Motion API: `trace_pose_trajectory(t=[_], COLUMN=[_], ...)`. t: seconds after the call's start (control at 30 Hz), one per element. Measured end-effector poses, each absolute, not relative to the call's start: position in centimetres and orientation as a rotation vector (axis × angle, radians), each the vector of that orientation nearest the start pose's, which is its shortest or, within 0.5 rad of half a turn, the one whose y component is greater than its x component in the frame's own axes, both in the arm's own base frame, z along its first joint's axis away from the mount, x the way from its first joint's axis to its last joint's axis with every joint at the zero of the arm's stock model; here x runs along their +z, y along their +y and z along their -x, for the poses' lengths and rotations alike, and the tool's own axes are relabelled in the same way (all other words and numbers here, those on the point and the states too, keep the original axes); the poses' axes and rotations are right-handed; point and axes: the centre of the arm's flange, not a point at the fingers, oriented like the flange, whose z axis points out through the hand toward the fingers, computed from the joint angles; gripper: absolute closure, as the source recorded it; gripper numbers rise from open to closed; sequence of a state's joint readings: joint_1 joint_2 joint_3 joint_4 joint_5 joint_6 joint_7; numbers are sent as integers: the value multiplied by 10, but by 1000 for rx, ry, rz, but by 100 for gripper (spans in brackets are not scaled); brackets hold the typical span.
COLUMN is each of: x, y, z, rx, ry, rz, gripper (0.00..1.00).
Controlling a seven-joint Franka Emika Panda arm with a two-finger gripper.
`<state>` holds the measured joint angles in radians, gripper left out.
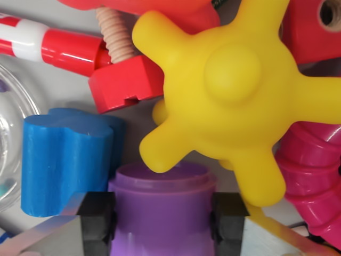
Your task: Pick an object from the bin
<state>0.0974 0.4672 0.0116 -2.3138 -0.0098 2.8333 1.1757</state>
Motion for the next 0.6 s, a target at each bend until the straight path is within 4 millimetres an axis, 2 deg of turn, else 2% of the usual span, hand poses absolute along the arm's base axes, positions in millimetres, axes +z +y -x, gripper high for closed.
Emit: trace_pose_trajectory(t=[0.33,0.6], x=[151,155], y=[57,57], z=[-522,-516], rx=[-76,-49], ry=[1568,1575], rz=[2676,2689], gripper=[100,100])
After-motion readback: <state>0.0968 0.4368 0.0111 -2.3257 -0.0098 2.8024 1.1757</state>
